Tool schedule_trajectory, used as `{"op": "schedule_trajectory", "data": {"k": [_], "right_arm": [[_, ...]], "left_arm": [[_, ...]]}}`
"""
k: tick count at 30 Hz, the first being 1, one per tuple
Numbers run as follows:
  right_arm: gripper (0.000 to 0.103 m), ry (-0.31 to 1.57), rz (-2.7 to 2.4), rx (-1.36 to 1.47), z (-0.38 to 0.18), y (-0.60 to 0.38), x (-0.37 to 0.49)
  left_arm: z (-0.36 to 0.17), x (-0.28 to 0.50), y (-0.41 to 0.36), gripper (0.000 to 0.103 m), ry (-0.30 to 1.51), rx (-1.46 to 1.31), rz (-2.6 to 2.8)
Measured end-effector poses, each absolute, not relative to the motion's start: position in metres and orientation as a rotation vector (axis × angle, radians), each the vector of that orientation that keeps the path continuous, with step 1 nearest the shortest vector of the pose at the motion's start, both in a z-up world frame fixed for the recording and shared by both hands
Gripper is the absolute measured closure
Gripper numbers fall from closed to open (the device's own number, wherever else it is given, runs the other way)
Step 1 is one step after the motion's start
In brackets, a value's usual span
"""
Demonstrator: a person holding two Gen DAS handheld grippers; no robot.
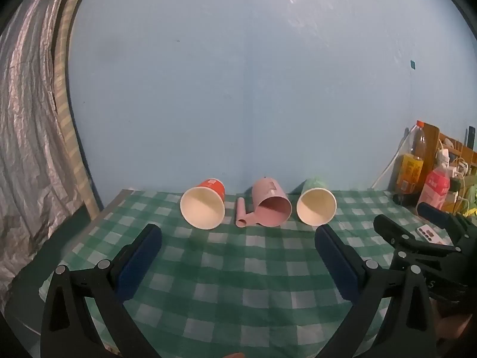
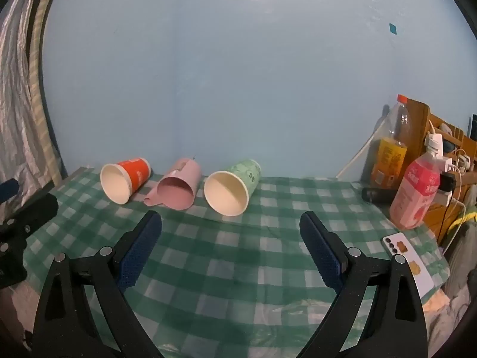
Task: Flip cup upside down
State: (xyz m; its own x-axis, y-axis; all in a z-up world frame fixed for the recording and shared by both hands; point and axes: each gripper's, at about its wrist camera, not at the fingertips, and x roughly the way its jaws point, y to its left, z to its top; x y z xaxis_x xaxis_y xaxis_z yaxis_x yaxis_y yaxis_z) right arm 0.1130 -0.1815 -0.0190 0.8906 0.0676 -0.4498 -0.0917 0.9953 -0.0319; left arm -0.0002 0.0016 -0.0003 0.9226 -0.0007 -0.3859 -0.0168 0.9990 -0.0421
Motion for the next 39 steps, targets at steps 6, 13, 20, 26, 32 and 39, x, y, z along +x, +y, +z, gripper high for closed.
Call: {"op": "schedule_trajectory", "data": {"k": [6, 13, 20, 26, 32, 39], "right_arm": [[0.01, 0.464, 0.084, -0.048, -0.02, -0.183, 0.116], [0.01, 0.476, 0.089, -0.057, -0.024, -0.175, 0.117], [0.01, 0.506, 0.094, -0.036, -0.026, -0.178, 0.123], [0.01, 0.514, 0.1, -0.036, -0.027, -0.176, 0.124], [0.01, 0.528, 0.103, -0.033, -0.028, -0.176, 0.125], [0.01, 0.532, 0.106, -0.033, -0.028, -0.176, 0.125]], "left_arm": [[0.005, 0.001, -0.003, 0.0, 0.387, -0.036, 0.014], [0.008, 0.0, 0.005, 0.0, 0.377, -0.044, -0.001], [0.004, 0.0, 0.005, 0.0, 0.383, -0.046, -0.014], [0.001, 0.0, 0.005, 0.0, 0.39, -0.051, -0.016], [-0.001, 0.0, 0.005, 0.0, 0.39, -0.053, -0.017], [-0.003, -0.001, 0.004, 0.0, 0.388, -0.053, -0.012]]}}
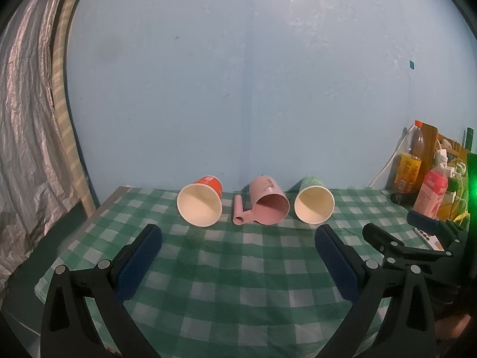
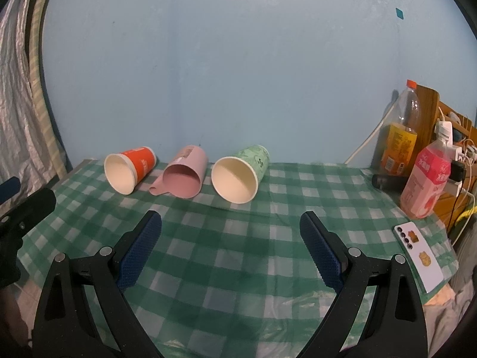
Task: Flip cup upside down
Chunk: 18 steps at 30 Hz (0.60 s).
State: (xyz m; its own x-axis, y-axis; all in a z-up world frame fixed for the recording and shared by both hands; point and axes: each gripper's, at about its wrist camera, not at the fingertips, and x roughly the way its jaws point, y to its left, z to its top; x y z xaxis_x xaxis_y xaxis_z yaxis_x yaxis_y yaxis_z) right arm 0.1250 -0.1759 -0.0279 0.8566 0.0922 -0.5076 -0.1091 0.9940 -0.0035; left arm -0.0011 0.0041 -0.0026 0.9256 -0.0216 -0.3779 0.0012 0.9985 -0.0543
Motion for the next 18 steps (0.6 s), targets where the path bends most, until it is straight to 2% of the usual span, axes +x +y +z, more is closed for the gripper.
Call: {"op": "schedule_trajectory", "data": {"k": [18], "right_arm": [[0.01, 0.533, 0.106, -0.025, -0.0271, -0.1765, 0.1245]], "left_arm": [[-0.0061, -0.0017, 0.0023, 0.0, 0.397, -0.057, -0.012]]}}
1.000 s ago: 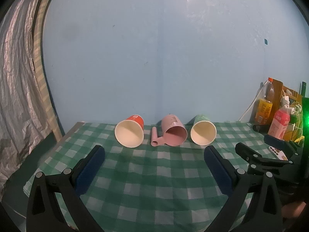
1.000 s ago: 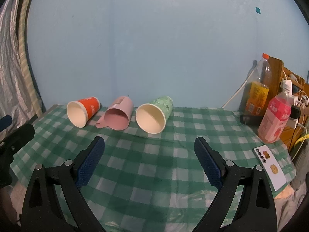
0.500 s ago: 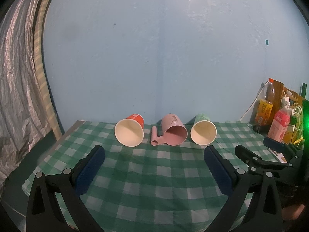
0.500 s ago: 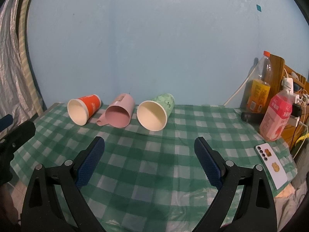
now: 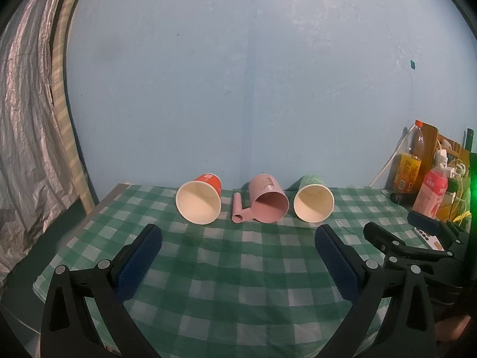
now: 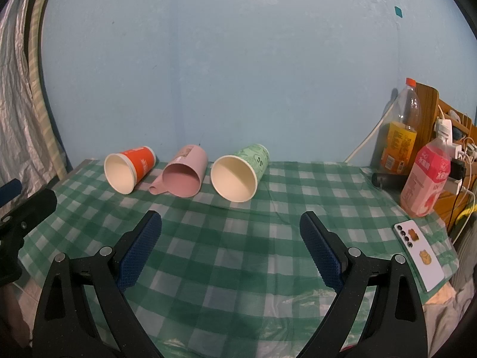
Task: Flip cup upside down
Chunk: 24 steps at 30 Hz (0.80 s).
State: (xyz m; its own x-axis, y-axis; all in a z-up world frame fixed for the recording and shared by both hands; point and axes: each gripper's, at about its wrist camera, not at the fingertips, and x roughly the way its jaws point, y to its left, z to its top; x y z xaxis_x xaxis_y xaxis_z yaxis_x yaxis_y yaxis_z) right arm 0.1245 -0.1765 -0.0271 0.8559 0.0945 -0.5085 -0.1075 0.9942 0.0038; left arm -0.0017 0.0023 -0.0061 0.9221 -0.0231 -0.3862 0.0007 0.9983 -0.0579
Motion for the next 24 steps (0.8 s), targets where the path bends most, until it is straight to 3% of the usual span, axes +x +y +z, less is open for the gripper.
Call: {"op": "schedule_trajectory", "data": {"k": [24], "right_arm": [[0.01, 0.536, 0.106, -0.022, -0.0272, -0.1783, 0.1239]], "left_arm": [[-0.0058, -0.0001, 0.0004, 0.0, 0.407, -0.053, -0.017]]}}
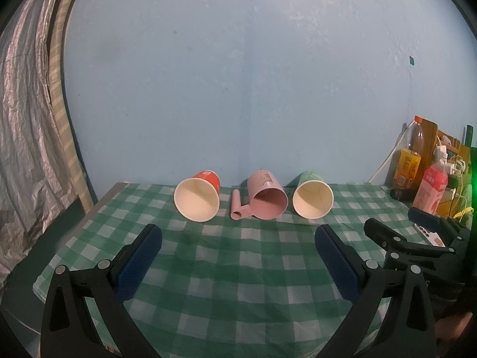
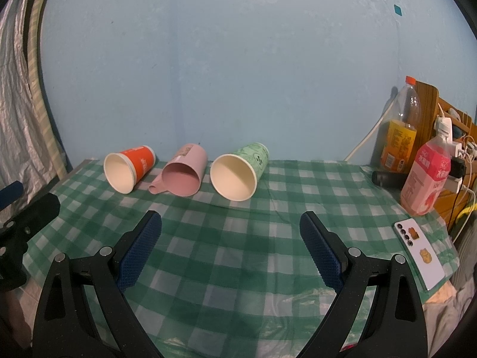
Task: Flip cup upside down
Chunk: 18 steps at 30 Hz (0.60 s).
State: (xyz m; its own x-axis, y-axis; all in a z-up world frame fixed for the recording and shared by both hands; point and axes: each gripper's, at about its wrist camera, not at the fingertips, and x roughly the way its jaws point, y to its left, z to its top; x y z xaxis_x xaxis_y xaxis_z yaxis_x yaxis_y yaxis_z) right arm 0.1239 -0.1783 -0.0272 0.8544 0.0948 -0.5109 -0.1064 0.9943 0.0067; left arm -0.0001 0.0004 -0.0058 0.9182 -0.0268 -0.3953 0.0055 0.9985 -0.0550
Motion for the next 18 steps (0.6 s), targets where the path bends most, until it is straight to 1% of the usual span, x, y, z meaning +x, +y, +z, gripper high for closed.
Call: {"op": "schedule_trajectory", "data": {"k": [18], "right_arm": [[0.01, 0.543, 0.106, -0.018, -0.0287, -0.1798, 0.1244]], "left_arm": [[-0.0129, -0.0013, -0.003, 0.0, 0.433, -0.051, -0.023]]}}
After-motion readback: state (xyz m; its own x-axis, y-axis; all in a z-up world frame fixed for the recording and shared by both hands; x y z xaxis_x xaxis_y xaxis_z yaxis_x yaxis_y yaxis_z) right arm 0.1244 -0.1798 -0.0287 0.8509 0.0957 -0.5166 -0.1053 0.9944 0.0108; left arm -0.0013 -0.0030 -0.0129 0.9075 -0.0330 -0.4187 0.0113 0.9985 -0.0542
